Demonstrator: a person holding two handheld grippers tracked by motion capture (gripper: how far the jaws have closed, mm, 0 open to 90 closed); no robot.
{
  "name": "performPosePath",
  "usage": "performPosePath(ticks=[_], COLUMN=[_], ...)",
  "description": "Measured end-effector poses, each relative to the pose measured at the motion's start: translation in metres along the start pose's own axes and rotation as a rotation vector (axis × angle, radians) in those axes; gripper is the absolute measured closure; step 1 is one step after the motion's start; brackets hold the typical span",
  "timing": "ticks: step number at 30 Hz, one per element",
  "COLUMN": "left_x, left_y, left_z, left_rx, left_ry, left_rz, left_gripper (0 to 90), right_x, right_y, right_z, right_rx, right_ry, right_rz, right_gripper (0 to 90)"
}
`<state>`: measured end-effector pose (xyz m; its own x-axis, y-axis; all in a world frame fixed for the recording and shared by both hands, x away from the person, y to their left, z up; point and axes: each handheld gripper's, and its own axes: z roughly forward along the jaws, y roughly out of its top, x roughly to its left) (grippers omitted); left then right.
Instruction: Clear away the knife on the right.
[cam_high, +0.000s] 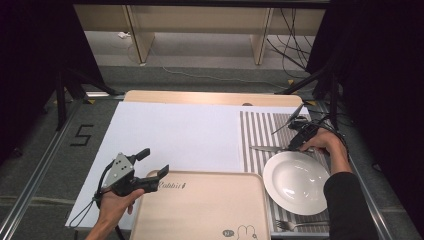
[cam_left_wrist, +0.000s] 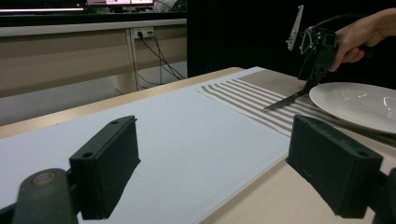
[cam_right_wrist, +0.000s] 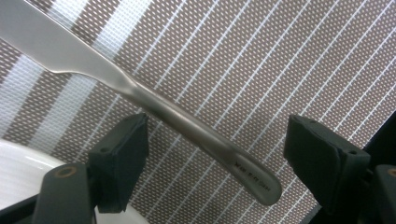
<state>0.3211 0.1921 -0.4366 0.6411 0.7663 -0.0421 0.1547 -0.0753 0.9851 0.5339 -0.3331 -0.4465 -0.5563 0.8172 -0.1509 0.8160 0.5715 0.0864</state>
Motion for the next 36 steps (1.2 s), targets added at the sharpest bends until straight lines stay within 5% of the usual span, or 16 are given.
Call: performPosePath(ticks=[3, 5, 21, 26, 36], left_x=[0.000, 0.000, 0.000, 0.000, 0.000], left_y=[0.000, 0.000, 0.000, 0.000, 0.000], left_z=[0.000, 0.001, 0.002, 0.002, 0.002], left_rx=[0.000, 0.002, 0.005, 0.007, 0.008], left_ry=[0.001, 0.000, 0.000, -0.002, -0.003], left_rz=[0.000, 0.001, 0.005, 0.006, 0.011], left_gripper=[15.7, 15.7, 15.7, 15.7, 15.7], right_x=[-0.003, 0.000, 0.004, 0.006, 0.015], right_y=[0.000, 0.000, 0.003, 0.006, 0.015], right_z=[0.003, 0.004, 0.005, 0.004, 0.002], right_rx=[-0.004, 0.013, 0.028, -0.003, 0.049], right_ry=[-0.008, -0.010, -0.018, -0.020, -0.036], right_rz=[-0.032, 0.004, -0.039, -0.083, -0.152], right_gripper=[24.2, 24.3, 32.8, 40.6, 48.9])
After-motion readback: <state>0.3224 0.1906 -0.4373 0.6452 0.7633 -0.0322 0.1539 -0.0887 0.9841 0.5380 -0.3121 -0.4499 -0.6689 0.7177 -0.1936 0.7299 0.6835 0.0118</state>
